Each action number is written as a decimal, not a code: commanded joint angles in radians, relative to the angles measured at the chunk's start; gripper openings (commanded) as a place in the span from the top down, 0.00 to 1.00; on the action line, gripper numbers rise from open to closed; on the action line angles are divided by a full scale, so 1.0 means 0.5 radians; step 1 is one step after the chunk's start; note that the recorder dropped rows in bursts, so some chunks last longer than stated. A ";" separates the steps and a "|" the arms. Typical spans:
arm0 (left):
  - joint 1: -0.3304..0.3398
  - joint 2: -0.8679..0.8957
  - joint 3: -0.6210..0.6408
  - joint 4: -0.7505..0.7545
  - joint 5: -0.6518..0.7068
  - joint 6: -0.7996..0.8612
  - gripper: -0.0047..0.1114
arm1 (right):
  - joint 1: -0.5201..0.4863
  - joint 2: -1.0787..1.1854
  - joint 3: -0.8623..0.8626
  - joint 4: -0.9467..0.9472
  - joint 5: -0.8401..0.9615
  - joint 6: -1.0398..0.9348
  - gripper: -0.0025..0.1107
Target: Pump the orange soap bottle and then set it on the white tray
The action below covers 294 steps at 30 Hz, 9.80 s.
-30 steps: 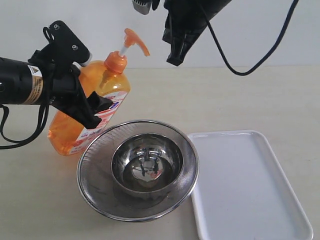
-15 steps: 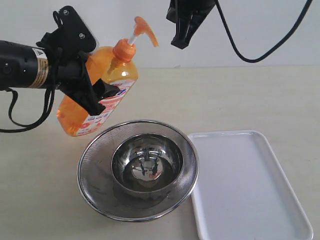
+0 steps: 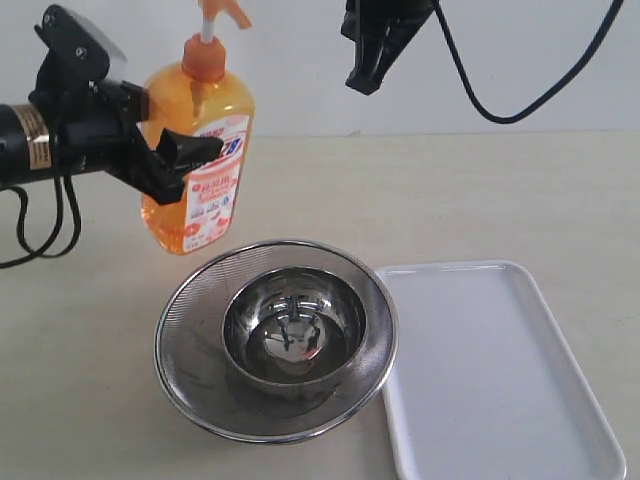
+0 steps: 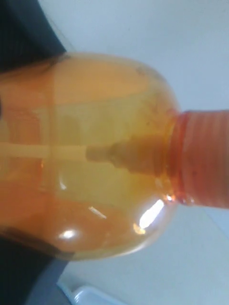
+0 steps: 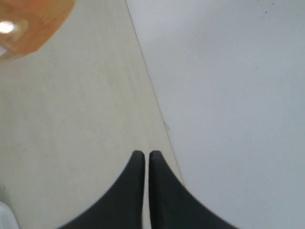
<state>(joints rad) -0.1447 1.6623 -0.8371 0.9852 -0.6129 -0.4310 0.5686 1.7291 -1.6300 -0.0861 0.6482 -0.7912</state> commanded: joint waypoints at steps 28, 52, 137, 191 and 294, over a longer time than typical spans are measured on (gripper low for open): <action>0.041 0.157 0.235 -0.220 -0.554 0.589 0.92 | 0.109 -0.170 0.000 1.848 0.164 -0.792 0.98; 0.041 0.157 0.235 -0.175 -0.615 0.580 0.92 | 0.161 -0.043 0.000 1.345 -0.029 -0.267 0.98; 0.037 0.157 0.235 -0.159 -0.606 0.496 0.92 | 0.161 0.196 0.004 1.086 0.433 0.138 0.98; 0.037 0.157 0.235 0.058 -0.555 0.560 0.92 | 0.161 -0.106 0.004 1.083 0.186 0.105 0.98; 0.037 0.157 0.235 -0.033 -0.567 0.544 0.92 | 0.161 -2.373 1.403 -0.817 0.372 2.325 0.98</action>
<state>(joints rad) -0.1211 1.7525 -0.7153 1.0041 -0.8535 -0.1555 0.6492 0.6189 -1.0367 -0.5585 0.9867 0.3584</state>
